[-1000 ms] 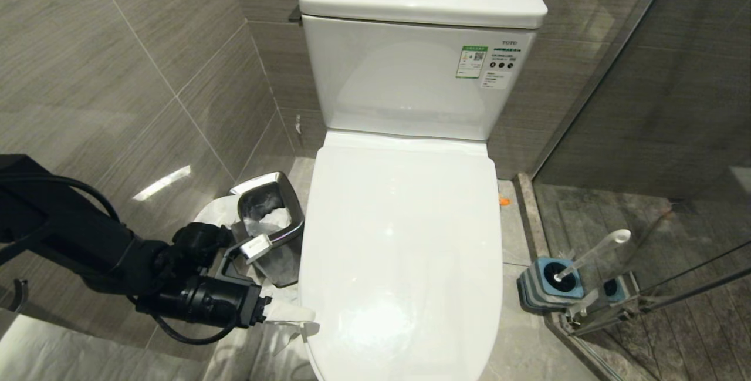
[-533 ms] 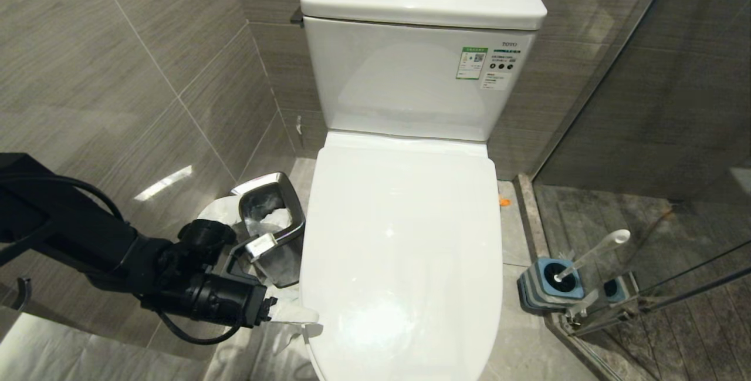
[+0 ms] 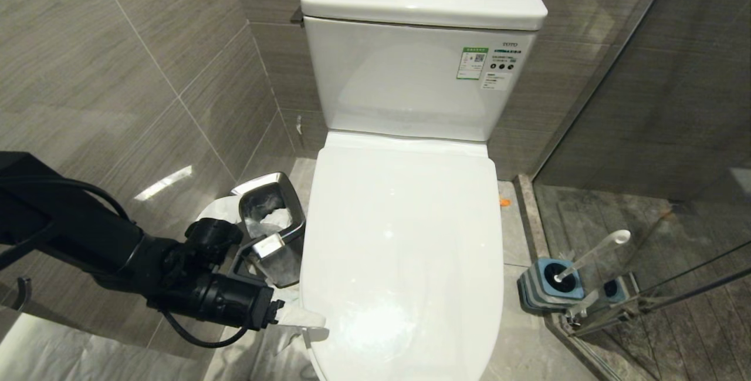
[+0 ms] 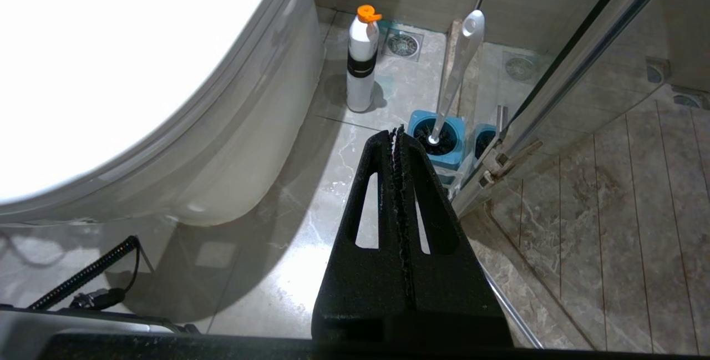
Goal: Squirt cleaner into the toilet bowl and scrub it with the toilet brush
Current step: Use the left hand to lift the toilet lid slightly
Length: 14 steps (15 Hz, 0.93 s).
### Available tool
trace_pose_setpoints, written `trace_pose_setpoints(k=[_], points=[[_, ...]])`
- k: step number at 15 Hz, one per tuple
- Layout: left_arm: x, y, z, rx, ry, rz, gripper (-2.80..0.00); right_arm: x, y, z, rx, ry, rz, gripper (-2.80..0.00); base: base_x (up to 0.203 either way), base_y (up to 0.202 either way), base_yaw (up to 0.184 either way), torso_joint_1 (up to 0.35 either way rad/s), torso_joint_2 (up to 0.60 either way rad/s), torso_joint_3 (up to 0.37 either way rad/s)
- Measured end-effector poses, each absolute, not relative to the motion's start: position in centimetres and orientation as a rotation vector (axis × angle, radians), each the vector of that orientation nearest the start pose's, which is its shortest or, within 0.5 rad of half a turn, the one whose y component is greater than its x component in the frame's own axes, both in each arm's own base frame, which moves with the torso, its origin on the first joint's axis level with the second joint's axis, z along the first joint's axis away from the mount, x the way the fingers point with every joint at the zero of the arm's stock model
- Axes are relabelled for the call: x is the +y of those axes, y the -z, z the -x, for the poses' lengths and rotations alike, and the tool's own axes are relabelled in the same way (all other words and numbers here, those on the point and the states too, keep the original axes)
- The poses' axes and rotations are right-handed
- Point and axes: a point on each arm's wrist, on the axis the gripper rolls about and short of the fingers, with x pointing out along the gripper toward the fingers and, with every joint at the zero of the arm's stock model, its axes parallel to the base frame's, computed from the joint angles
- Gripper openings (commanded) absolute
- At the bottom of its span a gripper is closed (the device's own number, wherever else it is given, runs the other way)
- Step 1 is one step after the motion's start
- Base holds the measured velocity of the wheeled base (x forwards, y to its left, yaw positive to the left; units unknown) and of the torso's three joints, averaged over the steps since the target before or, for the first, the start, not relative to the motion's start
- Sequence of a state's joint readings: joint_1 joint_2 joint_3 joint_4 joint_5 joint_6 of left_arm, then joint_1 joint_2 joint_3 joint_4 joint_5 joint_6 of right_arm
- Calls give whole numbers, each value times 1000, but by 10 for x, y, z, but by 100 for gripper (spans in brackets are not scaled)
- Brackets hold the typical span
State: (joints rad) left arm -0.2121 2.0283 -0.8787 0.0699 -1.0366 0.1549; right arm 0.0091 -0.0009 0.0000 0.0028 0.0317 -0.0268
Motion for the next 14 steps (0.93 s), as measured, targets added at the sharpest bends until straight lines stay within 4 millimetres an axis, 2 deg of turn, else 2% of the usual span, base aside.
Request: trace_pose_setpoints(k=[4, 9, 14], points=[[-85, -56, -285, 1154, 1183, 503, 0, 1, -75, 23, 2, -40, 27, -280, 0, 0, 0, 0, 0, 0], [-72, -71, -289, 1090, 1307, 704, 0, 0, -75, 23, 2, -41, 27, -280, 0, 0, 0, 0, 0, 0], [-63, -78, -290, 1043, 1315, 720, 0, 0, -75, 23, 2, -40, 27, -280, 0, 0, 0, 0, 0, 0]])
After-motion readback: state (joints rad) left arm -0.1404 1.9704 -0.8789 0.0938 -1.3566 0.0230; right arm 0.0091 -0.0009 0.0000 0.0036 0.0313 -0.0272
